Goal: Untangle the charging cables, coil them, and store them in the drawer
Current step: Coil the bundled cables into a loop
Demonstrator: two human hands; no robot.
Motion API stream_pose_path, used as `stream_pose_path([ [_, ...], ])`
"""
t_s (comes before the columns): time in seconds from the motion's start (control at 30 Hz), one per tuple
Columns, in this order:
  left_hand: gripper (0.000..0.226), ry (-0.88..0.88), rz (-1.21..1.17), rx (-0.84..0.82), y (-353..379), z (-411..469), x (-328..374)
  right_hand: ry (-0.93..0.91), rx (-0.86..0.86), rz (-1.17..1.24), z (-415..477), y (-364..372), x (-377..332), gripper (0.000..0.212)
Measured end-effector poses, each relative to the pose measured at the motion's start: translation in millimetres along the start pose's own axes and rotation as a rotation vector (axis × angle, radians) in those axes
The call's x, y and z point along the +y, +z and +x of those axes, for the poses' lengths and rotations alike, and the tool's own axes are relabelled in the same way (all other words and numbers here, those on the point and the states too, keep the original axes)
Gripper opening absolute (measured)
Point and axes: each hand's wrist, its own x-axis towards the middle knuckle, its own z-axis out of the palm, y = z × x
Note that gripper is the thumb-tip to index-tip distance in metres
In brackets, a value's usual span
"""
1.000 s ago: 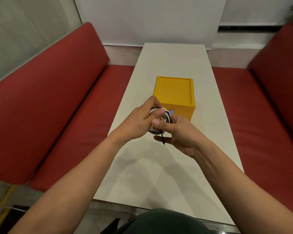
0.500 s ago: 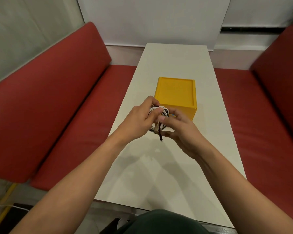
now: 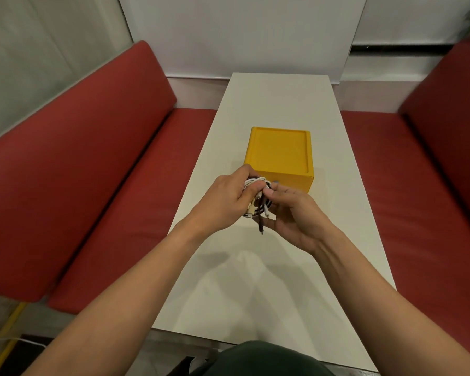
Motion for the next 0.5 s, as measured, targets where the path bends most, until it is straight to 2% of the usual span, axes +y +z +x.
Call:
stream_pose_path([
  [0.17,0.019,-0.043,0.005,0.014,-4.0,-2.0,-4.6,0.028,-0.049,-0.036,-1.0,-0.8,-3.1,0.025],
  [0.23,0.02,-0.047,0.017,0.005,-6.0,-1.7,-5.0,-0.002,-0.038,-0.107,-1.9,4.0,-4.1,0.042],
  [0.37,0.016,-0.114,-0.046,0.004,-6.0,-2.1,-7.5,-0.103,0.077,-0.319,-1.1,17.6,-1.3,0.089],
  [0.4,0.015,-0.131,-0.07,0.021,-6.4,-2.5,-8.2,-0.127,0.08,-0.368,-1.4,20.0,-0.9,0.091],
  [0.5,0.015,-0.143,-0.117,0.057,-8.5,-3.6,-6.9,-0.219,0.047,-0.549,-2.7,23.9,3.3,0.064],
])
